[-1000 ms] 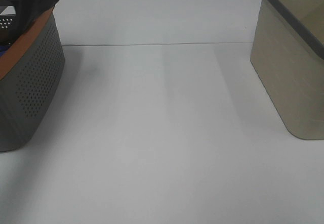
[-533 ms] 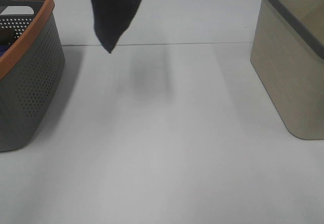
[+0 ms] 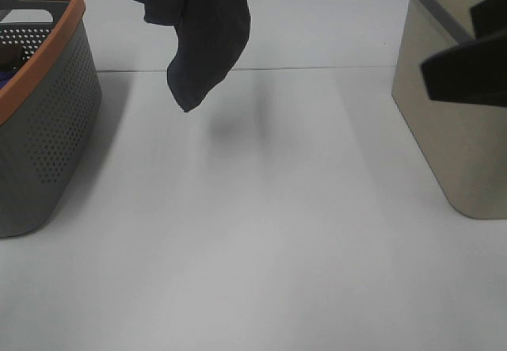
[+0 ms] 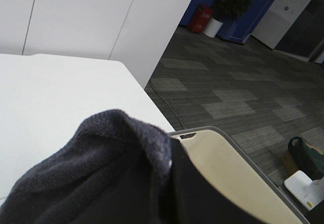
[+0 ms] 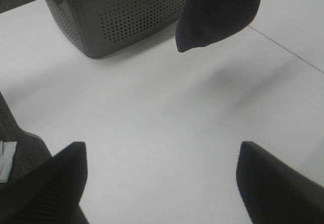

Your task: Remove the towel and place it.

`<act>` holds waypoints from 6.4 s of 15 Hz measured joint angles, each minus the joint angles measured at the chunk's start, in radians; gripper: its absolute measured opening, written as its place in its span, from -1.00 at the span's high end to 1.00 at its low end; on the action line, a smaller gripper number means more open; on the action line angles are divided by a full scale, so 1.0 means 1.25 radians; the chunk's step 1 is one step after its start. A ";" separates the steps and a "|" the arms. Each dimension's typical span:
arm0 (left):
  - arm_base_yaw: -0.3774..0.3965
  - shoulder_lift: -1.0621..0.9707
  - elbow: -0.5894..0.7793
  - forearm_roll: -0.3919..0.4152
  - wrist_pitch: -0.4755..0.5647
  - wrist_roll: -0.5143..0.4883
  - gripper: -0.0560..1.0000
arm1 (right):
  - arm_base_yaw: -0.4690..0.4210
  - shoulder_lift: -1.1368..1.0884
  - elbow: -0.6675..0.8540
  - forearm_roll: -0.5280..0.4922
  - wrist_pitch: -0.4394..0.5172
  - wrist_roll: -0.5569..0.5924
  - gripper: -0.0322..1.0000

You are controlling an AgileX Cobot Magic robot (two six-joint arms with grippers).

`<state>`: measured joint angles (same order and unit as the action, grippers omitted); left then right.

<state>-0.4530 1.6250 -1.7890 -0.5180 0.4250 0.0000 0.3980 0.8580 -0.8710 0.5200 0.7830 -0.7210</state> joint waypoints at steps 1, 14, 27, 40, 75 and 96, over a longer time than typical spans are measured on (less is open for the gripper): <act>-0.009 0.012 0.000 0.001 -0.001 0.000 0.88 | 0.041 0.046 -0.018 -0.026 -0.038 0.000 -0.52; -0.033 0.042 0.000 -0.015 -0.006 0.000 0.88 | 0.351 0.409 -0.031 -0.057 -0.682 0.022 -0.39; -0.070 0.042 0.000 -0.003 -0.009 0.000 0.88 | 0.379 0.586 -0.032 0.230 -0.920 -0.082 -0.39; -0.070 0.042 0.000 0.038 0.011 0.000 0.88 | 0.379 0.586 -0.032 0.498 -0.997 -0.334 -0.39; -0.070 0.048 0.000 0.030 0.025 0.006 0.88 | 0.379 0.592 -0.032 0.418 -1.096 -0.244 -0.39; -0.070 0.048 0.000 0.012 0.048 0.046 0.88 | 0.521 0.613 -0.032 0.448 -1.176 -0.251 -0.37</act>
<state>-0.5410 1.6850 -1.7890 -0.5030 0.4850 0.0570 1.0490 1.6240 -0.9110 1.0800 -0.6870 -1.0350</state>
